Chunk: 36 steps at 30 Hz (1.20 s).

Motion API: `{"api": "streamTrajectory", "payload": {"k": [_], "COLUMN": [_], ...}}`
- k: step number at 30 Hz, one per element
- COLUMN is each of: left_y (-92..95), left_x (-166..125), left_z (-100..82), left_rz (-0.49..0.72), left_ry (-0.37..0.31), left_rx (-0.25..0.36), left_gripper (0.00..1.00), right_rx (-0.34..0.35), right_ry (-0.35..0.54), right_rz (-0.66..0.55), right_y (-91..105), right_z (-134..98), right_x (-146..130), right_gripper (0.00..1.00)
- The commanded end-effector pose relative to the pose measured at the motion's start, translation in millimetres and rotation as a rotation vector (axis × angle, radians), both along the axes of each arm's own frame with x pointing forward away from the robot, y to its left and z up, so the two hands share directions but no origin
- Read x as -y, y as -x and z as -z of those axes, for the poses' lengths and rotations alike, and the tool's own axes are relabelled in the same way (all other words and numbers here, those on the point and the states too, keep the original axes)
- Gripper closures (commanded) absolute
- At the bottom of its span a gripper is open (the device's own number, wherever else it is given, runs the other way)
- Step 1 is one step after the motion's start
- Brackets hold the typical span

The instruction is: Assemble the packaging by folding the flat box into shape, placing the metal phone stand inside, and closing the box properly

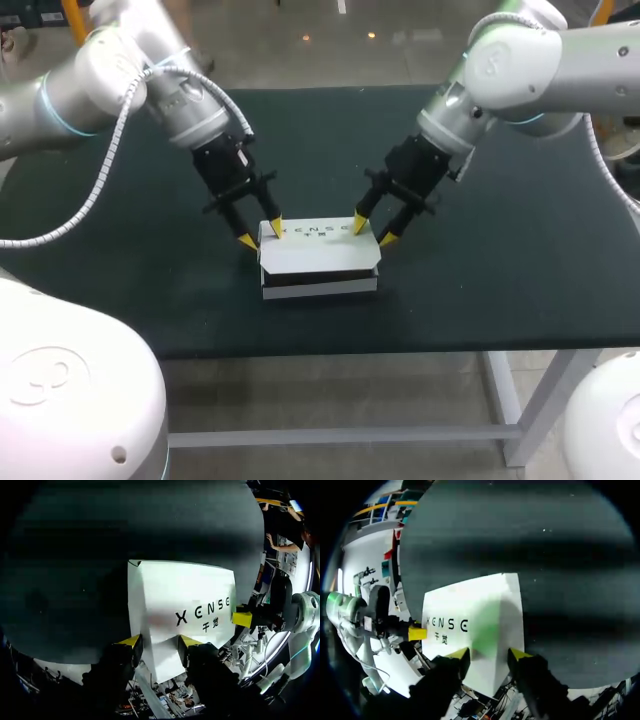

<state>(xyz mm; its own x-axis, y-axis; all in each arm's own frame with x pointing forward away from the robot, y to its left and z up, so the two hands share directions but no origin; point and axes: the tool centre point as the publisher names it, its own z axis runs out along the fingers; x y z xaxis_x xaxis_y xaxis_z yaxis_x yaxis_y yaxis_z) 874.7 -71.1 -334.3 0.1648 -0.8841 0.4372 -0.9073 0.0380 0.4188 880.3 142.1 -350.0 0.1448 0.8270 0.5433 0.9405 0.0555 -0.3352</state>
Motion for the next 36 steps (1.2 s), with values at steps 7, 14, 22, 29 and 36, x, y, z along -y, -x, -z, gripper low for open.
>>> {"api": "streamTrajectory", "payload": {"k": [7, 14, 22, 29, 36], "left_y": [-5.8, -8.3, -10.7, -12.2, -12.5], "left_x": [4.2, 6.6, 6.9, 5.2, 4.1], "left_z": [-2.8, -5.3, -5.4, -5.3, -5.7], "left_rz": [0.011, 0.011, 0.000, -0.017, -0.027], "left_ry": [-0.014, -0.029, -0.007, 0.025, 0.033], "left_rx": [-0.040, -0.074, -0.101, -0.117, -0.119], "left_gripper": [0.52, 0.53, 0.54, 0.55, 0.56], "right_rx": [-0.035, -0.054, -0.072, -0.082, -0.082], "right_ry": [0.002, -0.001, -0.003, -0.008, -0.008], "right_rz": [-0.002, -0.003, 0.020, 0.036, 0.036], "right_y": [-8.9, -11.3, -12.6, -13.7, -13.7], "right_z": [-1.1, -2.1, -2.7, -1.9, -1.9], "right_x": [-1.4, -1.5, -1.9, -1.2, -1.2], "right_gripper": [0.51, 0.51, 0.53, 0.54, 0.54]}}
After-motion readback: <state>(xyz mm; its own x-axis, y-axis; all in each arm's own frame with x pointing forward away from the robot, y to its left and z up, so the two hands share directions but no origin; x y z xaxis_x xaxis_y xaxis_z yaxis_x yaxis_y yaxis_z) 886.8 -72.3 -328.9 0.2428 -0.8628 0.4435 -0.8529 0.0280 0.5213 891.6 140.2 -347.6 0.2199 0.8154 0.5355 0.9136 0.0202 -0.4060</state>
